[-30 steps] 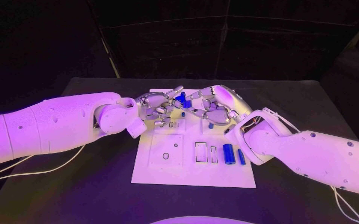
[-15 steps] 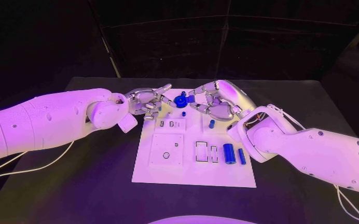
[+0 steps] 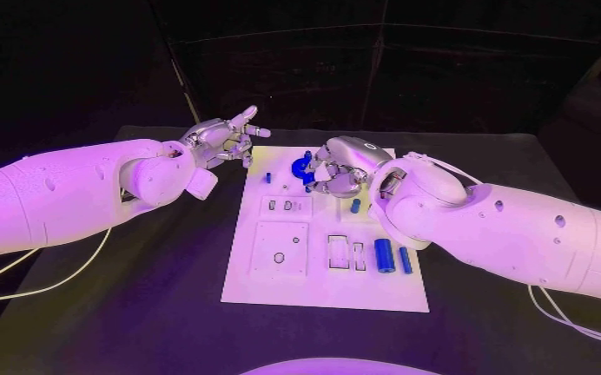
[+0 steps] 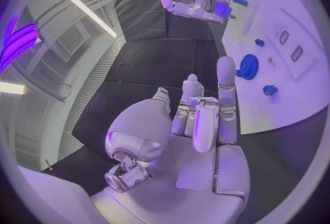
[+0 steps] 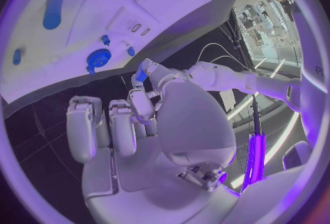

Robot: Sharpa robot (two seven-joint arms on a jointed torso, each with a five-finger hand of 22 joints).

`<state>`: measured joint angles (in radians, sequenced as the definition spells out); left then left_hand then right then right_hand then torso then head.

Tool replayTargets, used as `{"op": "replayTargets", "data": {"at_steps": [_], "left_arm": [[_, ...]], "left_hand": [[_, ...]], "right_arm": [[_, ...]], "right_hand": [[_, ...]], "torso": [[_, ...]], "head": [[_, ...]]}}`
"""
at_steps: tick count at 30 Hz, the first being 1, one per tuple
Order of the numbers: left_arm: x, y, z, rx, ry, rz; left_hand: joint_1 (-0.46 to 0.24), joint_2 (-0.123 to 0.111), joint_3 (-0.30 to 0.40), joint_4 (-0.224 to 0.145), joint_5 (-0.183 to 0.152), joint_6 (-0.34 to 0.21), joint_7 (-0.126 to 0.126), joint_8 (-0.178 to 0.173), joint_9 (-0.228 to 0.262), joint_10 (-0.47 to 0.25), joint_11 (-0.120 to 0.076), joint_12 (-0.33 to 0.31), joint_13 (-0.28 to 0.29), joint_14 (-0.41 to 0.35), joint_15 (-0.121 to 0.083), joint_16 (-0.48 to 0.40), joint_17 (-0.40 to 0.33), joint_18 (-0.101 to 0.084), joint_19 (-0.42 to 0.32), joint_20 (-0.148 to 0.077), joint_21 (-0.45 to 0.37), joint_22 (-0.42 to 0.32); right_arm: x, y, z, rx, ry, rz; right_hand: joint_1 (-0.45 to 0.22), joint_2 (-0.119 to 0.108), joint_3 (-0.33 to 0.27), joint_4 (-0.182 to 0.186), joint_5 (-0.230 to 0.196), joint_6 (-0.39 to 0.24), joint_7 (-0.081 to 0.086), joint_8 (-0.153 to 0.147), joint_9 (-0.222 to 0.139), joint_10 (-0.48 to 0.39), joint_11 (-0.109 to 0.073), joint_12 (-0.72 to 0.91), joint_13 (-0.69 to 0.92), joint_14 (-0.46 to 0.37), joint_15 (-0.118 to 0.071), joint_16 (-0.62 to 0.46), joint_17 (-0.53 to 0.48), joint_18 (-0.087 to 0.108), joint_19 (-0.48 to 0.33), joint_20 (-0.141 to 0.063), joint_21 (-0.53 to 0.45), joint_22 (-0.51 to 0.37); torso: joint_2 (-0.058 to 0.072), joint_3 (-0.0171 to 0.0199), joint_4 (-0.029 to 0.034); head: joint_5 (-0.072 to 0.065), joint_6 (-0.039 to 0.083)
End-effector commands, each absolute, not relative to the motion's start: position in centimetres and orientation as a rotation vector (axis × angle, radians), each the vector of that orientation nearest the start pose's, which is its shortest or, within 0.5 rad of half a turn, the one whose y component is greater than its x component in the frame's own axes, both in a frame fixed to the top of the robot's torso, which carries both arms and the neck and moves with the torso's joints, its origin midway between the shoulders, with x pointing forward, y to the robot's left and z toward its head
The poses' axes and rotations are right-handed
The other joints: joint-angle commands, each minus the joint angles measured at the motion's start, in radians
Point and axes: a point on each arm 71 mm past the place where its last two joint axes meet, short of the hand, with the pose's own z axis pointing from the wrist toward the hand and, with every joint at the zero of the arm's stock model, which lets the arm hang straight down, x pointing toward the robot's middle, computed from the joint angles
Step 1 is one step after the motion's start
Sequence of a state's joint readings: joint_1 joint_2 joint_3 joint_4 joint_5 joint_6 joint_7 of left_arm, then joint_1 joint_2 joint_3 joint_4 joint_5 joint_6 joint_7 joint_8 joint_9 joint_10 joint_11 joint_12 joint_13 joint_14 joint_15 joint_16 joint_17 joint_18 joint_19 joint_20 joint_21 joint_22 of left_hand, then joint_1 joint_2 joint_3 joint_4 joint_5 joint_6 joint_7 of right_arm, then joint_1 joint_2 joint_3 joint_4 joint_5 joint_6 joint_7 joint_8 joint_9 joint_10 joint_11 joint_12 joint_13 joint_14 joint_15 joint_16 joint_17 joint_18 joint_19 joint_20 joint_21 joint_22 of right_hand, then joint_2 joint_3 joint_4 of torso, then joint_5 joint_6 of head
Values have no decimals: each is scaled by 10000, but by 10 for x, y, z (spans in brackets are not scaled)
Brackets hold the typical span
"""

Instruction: Assemble the parts on the task board

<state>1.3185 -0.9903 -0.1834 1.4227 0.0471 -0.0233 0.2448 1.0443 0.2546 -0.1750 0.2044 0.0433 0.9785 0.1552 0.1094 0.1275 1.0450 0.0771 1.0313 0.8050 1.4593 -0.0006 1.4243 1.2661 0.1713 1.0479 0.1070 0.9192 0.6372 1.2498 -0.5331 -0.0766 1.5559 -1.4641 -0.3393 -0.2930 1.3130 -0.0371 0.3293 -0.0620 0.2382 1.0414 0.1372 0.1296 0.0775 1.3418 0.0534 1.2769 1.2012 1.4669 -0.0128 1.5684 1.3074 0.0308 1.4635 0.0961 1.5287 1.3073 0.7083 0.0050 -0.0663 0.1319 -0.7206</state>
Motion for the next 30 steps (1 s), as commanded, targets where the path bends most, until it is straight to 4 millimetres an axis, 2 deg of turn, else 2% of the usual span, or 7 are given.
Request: {"op": "replayTargets", "data": {"at_steps": [1,2,9,13,14,20,30], "left_arm": [[498,308,-174,-12692,13647,-15293],[498,305,-172,-12713,13452,-15400],[496,292,-168,-12726,12892,-15830],[495,287,-167,-12781,12608,-15967],[495,286,-166,-12807,12505,-16001],[495,284,-165,-12826,12152,-16058],[496,278,-164,-12779,12068,-16158]], "left_hand": [[192,21,-43,-119,46,-128,55,46,24,-554,34,-458,-530,-276,78,-472,-672,109,-210,64,-320,-233],[298,39,-76,-178,53,-200,89,90,34,-714,63,-582,-638,-498,114,-780,-1129,112,-297,98,-488,-343],[591,116,-267,-327,52,-449,190,331,70,-1257,184,-1061,-1130,-1380,230,-2019,-2810,106,-557,228,-1147,-798],[721,196,-449,-362,48,-613,318,541,98,-1964,354,-1674,-1681,-2832,400,-3866,-5079,85,-1000,396,-1880,-1278],[783,227,-486,-391,48,-668,369,590,99,-2143,384,-1865,-1867,-3325,452,-4553,-5910,93,-1084,442,-2077,-1418],[1098,168,-696,-638,54,-950,463,730,14,-2690,549,-2762,-2778,-3815,630,-5381,-6504,97,-1309,624,-2799,-1959],[1191,200,-818,-716,52,-981,496,873,-21,-2655,583,-3057,-3230,-3835,665,-5577,-6718,109,-1257,680,-3062,-2199]], "right_arm": [[466,-37,-172,-3388,17426,6072],[468,-31,-172,-3537,17471,5919],[471,-11,-175,-4108,17708,5337],[471,-3,-178,-4395,17878,5093],[471,-1,-179,-4485,17892,5040],[469,7,-185,-5004,17993,4691],[464,15,-193,-5630,18107,4504]], "right_hand": [[-108,-13,16,65,-48,61,2,35,-6,1,-24,-53,-23,1039,-58,24,2634,-92,585,-65,12,1644],[-105,-10,27,64,-11,68,-7,35,-4,-1,-31,-60,-25,1039,-64,24,2634,-91,583,-66,11,1641],[-116,-41,44,57,119,77,-15,23,-2,1,-43,-72,-18,1039,-77,24,2634,-89,578,-75,5,1632],[-121,-48,42,58,123,76,-15,21,-3,-11,-42,-88,-35,1039,-77,24,2634,-87,572,-76,0,1620],[-121,-48,42,58,123,76,-15,21,-3,-11,-42,-88,-35,1039,-77,24,2634,-87,572,-76,0,1620],[-140,-74,33,62,128,70,-13,13,-4,-11,-41,-91,-33,1039,-78,24,2634,-85,569,-78,-3,1614],[-221,-192,-15,77,137,60,-8,-13,-6,-19,-38,-115,-39,1039,-79,24,2634,-79,554,-81,-18,1584]], "torso": [[12,1,-9],[9,3,-14],[15,3,1],[11,24,-17],[13,26,-20],[9,33,-34],[18,39,-35]], "head": [[66,-24],[84,-34],[191,-117],[255,-162],[277,-183],[324,-226],[395,-296]]}}
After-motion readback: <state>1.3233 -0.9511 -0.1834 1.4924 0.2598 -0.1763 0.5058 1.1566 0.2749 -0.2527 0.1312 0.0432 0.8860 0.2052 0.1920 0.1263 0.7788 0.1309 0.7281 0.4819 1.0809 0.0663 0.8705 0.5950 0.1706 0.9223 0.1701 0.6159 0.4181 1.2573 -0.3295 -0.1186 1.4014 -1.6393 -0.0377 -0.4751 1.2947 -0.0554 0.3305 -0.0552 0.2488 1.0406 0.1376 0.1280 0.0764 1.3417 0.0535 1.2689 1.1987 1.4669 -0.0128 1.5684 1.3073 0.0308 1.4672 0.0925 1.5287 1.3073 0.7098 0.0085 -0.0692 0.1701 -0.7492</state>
